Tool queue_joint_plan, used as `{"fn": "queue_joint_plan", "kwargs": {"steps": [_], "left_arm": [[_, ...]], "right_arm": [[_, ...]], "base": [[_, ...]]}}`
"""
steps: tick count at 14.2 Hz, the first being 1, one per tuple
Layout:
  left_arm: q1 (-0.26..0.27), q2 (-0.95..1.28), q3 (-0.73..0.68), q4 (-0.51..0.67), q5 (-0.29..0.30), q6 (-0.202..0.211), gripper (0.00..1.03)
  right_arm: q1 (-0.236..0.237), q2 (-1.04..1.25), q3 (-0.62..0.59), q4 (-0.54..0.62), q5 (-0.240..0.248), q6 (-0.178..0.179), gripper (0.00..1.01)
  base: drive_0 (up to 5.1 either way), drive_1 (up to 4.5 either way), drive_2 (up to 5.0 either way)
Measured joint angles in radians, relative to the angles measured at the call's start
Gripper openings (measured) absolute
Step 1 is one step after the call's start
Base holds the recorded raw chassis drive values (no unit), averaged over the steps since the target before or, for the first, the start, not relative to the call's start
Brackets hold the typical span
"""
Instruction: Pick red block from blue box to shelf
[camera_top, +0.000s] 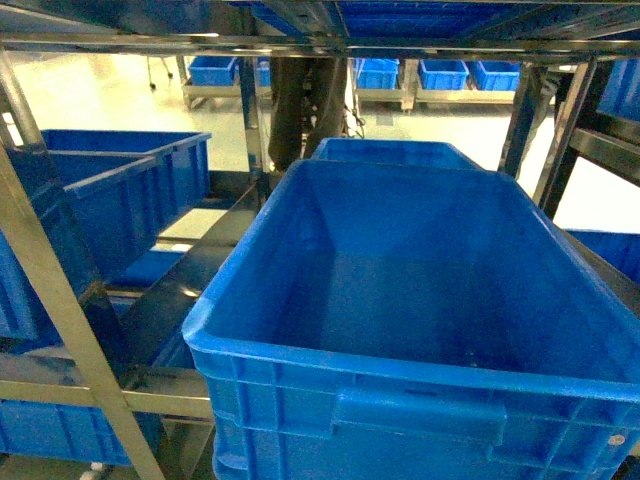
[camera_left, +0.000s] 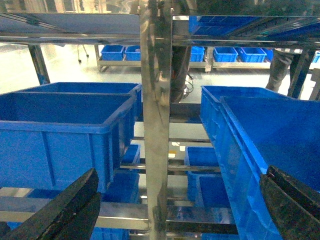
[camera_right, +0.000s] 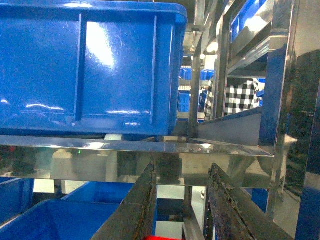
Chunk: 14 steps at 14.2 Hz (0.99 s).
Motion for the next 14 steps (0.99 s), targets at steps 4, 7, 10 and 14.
{"fn": "queue_joint_plan", "kwargs": {"steps": [4, 7, 10, 14], "left_arm": [[0.0, 0.0, 0.0, 0.0, 0.0, 0.0, 0.98], [0.0, 0.0, 0.0, 0.0, 0.0, 0.0, 0.98], [0.0, 0.0, 0.0, 0.0, 0.0, 0.0, 0.98], [0.0, 0.0, 0.0, 0.0, 0.0, 0.0, 0.98]], "right_arm": [[0.0, 0.0, 0.0, 0.0, 0.0, 0.0, 0.27], [0.0, 0.0, 0.0, 0.0, 0.0, 0.0, 0.27], [0.0, 0.0, 0.0, 0.0, 0.0, 0.0, 0.27], [0.0, 0.0, 0.0, 0.0, 0.0, 0.0, 0.27]], "base": [[0.0, 0.0, 0.0], [0.0, 0.0, 0.0], [0.0, 0.0, 0.0], [0.0, 0.0, 0.0]]}}
